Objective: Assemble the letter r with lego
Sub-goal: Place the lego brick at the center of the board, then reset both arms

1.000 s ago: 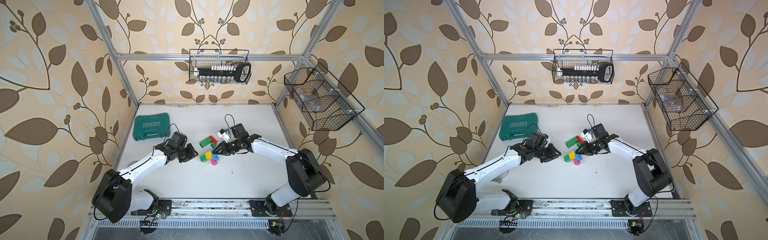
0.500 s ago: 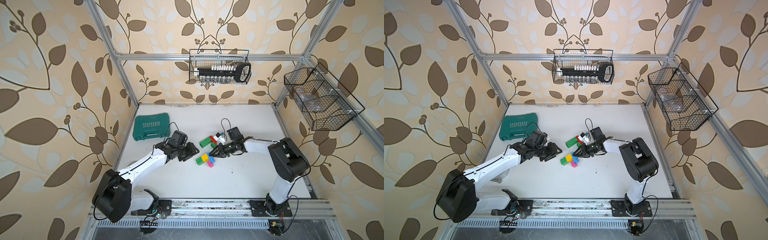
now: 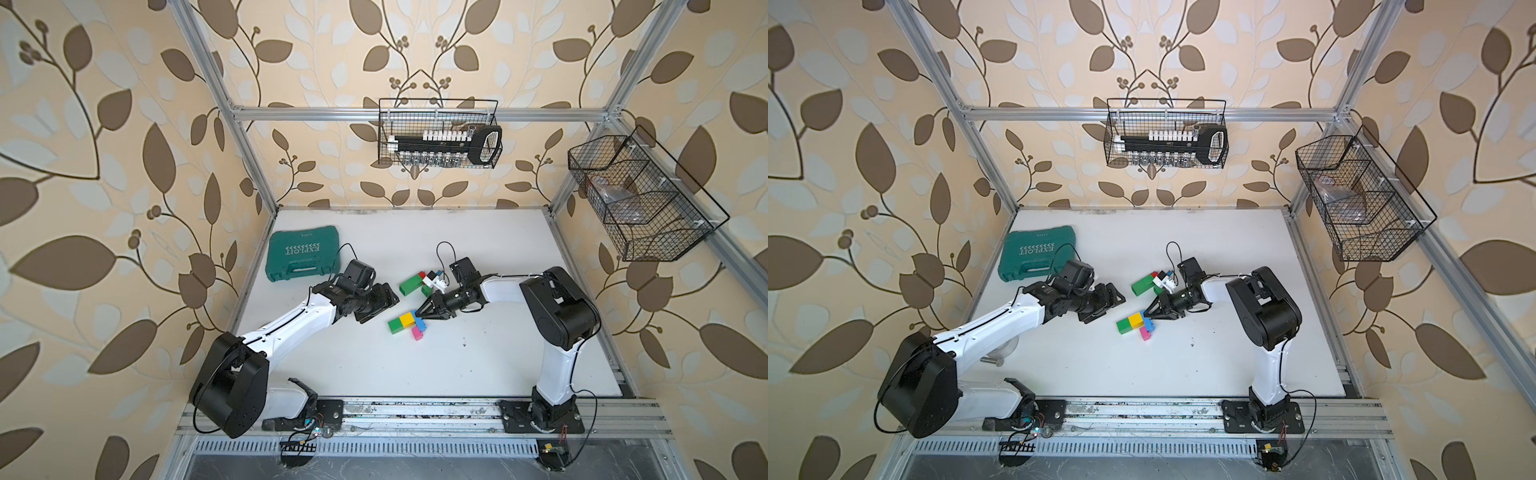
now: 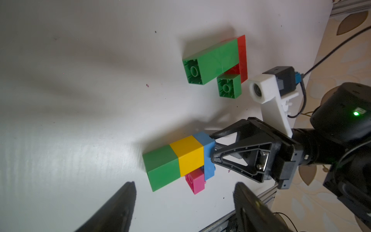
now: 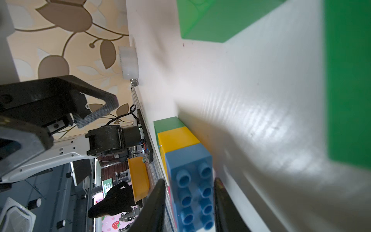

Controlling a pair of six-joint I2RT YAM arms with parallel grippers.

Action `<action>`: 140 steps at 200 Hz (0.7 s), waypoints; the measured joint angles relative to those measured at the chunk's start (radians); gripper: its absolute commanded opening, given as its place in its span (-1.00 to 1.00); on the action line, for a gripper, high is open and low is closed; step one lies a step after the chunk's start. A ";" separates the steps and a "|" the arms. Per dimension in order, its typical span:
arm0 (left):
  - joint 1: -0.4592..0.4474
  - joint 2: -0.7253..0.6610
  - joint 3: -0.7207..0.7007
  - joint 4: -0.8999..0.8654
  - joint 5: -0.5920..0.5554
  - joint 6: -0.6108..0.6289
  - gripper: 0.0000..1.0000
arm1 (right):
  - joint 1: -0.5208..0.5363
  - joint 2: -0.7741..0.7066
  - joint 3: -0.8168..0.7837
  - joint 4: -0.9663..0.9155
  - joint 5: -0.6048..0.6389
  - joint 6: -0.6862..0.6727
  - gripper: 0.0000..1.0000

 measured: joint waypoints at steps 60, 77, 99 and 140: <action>0.000 0.011 0.024 -0.002 -0.024 0.053 0.70 | -0.017 0.032 0.056 -0.055 -0.015 -0.045 0.26; 0.001 0.011 0.034 -0.002 -0.029 0.073 0.71 | -0.024 0.022 0.067 -0.080 0.012 -0.049 0.26; 0.006 0.010 0.041 -0.003 -0.029 0.101 0.71 | -0.029 -0.026 0.085 -0.149 0.097 -0.071 0.26; 0.007 -0.068 0.075 -0.045 -0.043 0.229 0.70 | -0.033 -0.268 0.104 -0.288 0.307 -0.135 0.26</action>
